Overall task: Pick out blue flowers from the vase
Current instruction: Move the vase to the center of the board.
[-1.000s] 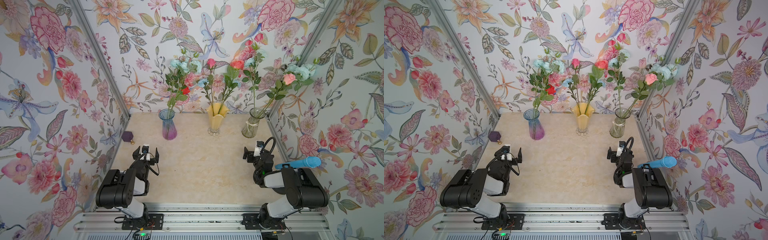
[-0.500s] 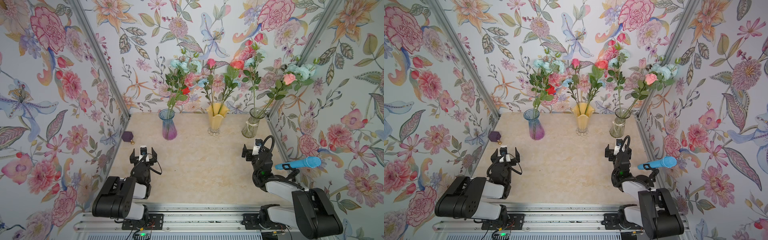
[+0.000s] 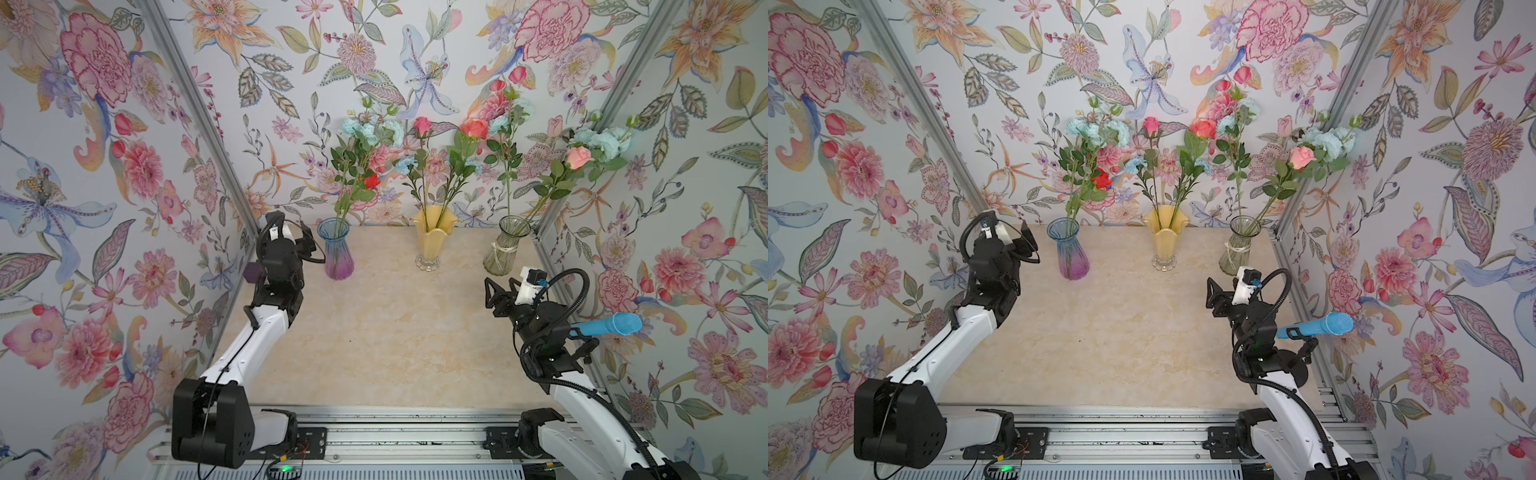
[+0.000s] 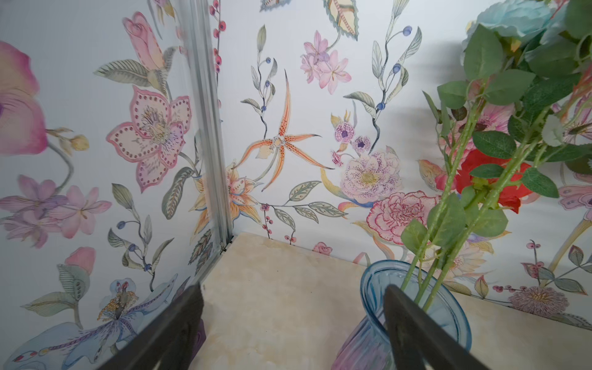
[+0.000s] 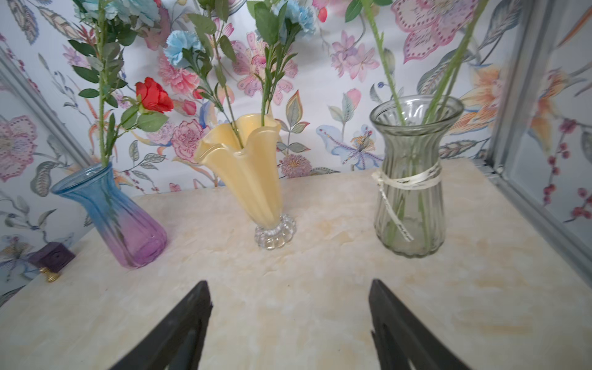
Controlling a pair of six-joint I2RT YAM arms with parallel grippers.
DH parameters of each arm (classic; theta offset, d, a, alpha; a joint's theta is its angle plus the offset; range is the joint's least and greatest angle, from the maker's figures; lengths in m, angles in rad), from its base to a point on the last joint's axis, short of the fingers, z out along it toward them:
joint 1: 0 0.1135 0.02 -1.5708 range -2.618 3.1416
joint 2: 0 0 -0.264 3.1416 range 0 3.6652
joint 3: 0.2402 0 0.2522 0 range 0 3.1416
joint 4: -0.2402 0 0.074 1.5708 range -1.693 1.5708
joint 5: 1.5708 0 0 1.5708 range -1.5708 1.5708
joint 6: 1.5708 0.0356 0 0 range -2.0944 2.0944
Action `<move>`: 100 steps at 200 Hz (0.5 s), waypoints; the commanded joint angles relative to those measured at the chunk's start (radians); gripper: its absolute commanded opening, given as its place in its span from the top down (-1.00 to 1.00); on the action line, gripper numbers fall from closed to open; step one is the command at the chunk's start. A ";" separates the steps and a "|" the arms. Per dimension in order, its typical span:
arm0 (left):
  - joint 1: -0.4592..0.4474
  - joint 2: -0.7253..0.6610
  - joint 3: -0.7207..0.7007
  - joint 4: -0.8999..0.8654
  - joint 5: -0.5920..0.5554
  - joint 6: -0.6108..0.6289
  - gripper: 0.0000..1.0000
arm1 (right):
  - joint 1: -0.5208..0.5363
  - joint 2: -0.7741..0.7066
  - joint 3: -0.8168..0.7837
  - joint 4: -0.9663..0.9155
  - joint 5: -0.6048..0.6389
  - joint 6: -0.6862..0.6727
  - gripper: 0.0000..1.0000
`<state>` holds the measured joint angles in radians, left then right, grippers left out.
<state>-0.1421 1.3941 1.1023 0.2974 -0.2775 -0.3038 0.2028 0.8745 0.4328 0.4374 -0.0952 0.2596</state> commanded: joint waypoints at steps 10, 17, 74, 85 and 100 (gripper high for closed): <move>0.015 0.198 0.351 -0.385 0.104 -0.114 -0.68 | 0.076 0.027 0.081 -0.056 -0.040 -0.026 -0.52; 0.016 0.247 0.429 -0.437 0.115 -0.119 -0.66 | 0.082 0.035 0.088 -0.063 -0.037 -0.032 -0.49; 0.037 0.601 0.924 -0.797 0.240 -0.063 -0.57 | 0.107 0.034 0.096 -0.078 -0.005 -0.044 -0.31; 0.039 0.648 0.973 -0.850 0.224 -0.039 -0.57 | 0.115 0.037 0.099 -0.081 0.001 -0.051 -0.32; 0.042 0.692 1.016 -0.890 0.219 -0.018 -0.52 | 0.127 0.043 0.105 -0.088 0.014 -0.060 -0.33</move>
<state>-0.1139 2.0167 2.0388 -0.3885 -0.0772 -0.3645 0.3107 0.9119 0.5053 0.3656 -0.1108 0.2211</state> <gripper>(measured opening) 0.776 0.659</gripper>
